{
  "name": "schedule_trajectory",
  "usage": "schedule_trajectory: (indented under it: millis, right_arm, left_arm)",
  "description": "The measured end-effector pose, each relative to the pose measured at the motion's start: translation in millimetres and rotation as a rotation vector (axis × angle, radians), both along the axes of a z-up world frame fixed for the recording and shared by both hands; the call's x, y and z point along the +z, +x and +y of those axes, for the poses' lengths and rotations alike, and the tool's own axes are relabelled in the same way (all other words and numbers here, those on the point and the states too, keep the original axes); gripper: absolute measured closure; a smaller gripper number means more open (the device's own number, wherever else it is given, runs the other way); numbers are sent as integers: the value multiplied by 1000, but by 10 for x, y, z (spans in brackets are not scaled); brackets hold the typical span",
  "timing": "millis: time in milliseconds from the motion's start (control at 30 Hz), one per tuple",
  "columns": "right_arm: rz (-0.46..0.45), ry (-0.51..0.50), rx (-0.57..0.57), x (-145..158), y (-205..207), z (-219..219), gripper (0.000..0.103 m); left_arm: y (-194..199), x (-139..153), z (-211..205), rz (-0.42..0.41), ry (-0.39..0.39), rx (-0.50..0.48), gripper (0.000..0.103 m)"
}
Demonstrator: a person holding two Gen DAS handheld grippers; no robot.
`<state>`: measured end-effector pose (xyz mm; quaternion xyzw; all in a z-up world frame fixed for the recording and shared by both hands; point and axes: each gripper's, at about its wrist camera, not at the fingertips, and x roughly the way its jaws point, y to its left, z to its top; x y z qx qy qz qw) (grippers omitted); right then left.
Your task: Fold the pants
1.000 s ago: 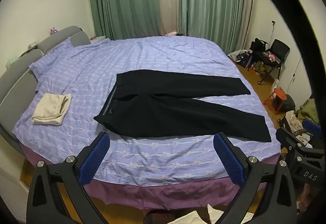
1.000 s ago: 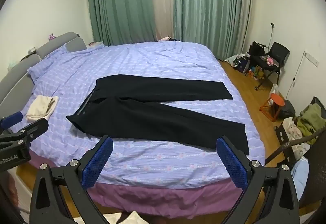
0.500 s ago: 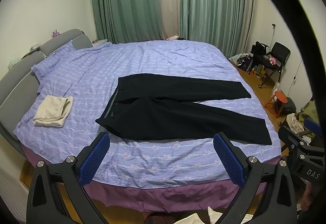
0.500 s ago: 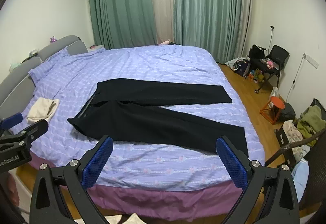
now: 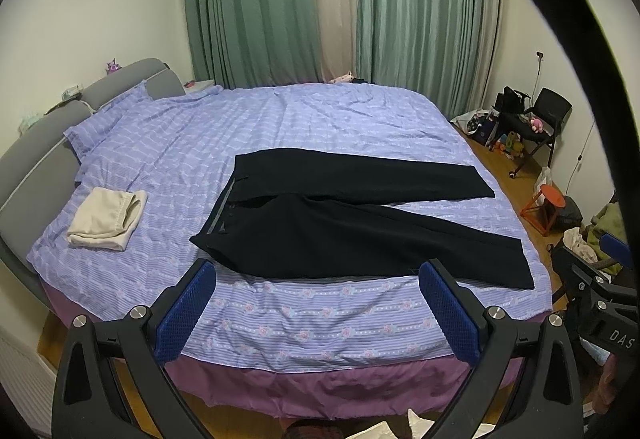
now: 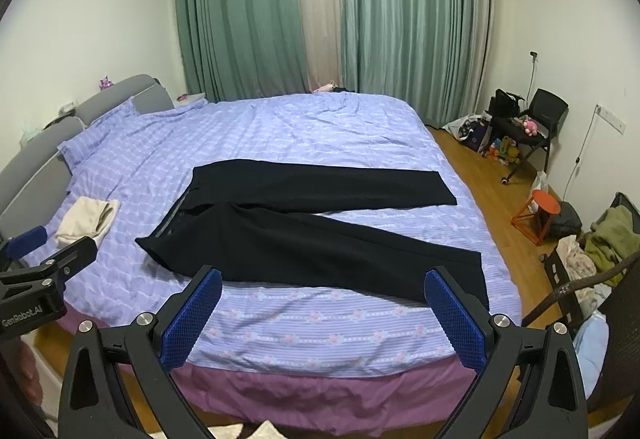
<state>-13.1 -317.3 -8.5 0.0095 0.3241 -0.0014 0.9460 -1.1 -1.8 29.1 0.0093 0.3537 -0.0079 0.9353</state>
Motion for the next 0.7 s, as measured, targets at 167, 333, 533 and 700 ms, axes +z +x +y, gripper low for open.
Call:
schedule_trajectory:
  millis: [167, 333, 533, 700]
  right_arm:
    - [-3, 4, -1, -20, -12, -37, 1]
    - [-4, 5, -1, -13, -10, -38, 1]
    - [0, 7, 1, -9, -6, -32, 1]
    - [1, 8, 2, -7, -2, -32, 1]
  left_arm:
    - [-13, 8, 14, -11, -1, -2, 0]
    - [-26, -13, 39, -17, -5, 2, 0]
    - [-50, -57, 68, -15, -13, 9, 0]
    - [-64, -57, 86, -21, -16, 16, 0]
